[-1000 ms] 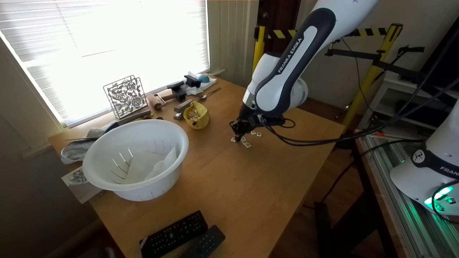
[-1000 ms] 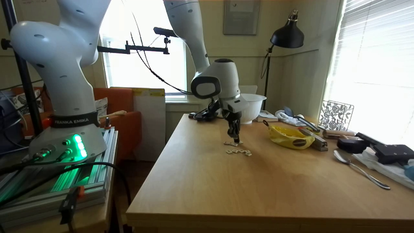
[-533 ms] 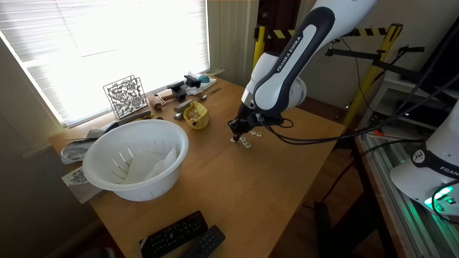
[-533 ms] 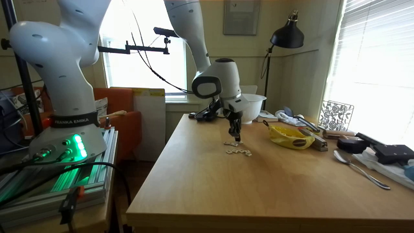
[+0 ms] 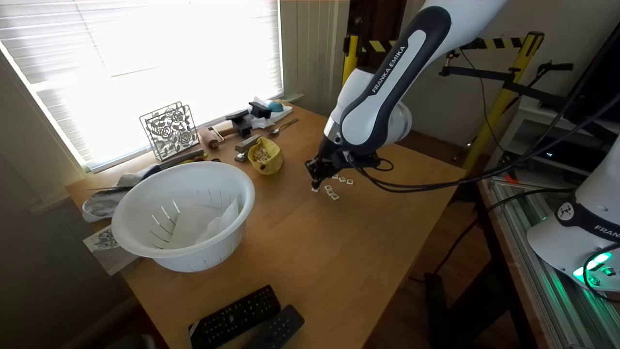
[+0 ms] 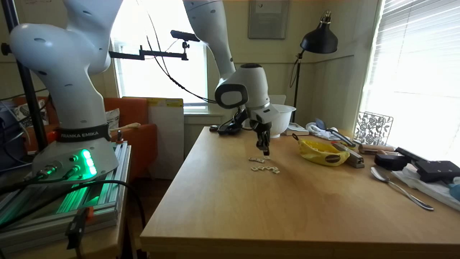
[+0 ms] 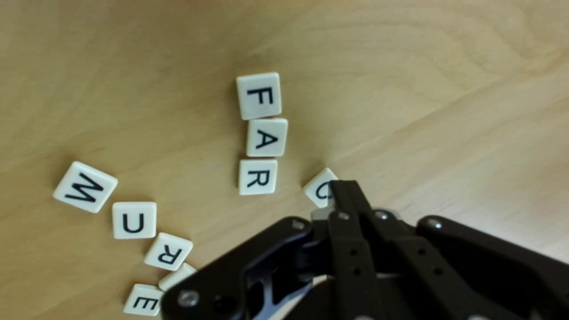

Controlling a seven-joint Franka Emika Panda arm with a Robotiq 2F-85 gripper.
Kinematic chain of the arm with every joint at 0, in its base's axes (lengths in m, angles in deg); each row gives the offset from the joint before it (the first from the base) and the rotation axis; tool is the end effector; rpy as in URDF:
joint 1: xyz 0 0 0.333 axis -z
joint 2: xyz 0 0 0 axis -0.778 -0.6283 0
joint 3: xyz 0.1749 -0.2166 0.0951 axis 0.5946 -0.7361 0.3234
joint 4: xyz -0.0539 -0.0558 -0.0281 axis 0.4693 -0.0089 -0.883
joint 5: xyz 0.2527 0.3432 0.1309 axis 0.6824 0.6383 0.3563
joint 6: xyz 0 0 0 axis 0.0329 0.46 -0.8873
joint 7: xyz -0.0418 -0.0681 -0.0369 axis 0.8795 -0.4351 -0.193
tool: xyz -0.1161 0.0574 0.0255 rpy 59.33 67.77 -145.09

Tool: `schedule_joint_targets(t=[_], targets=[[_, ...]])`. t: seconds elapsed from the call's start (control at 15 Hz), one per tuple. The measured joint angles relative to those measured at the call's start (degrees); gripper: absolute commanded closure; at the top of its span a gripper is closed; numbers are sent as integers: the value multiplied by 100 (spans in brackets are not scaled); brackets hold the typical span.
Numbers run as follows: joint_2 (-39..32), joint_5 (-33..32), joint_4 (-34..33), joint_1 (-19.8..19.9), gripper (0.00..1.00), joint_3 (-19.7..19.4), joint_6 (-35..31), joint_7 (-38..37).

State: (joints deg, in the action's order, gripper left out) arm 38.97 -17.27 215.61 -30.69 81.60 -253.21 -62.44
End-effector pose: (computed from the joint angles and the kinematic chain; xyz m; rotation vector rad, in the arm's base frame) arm 0.5632 -0.0914 0.0549 -2.6661 1.1790 -0.4028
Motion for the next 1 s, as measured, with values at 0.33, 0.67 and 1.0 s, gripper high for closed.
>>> schedule_joint_targets(t=[0.33,0.67,1.0], targets=[[-90,0,-20,20,100,-10,-7,47],[-99,0,-56,14,100,-140,-7,72],[-99,0,-107,2,100,-512,-24,117]])
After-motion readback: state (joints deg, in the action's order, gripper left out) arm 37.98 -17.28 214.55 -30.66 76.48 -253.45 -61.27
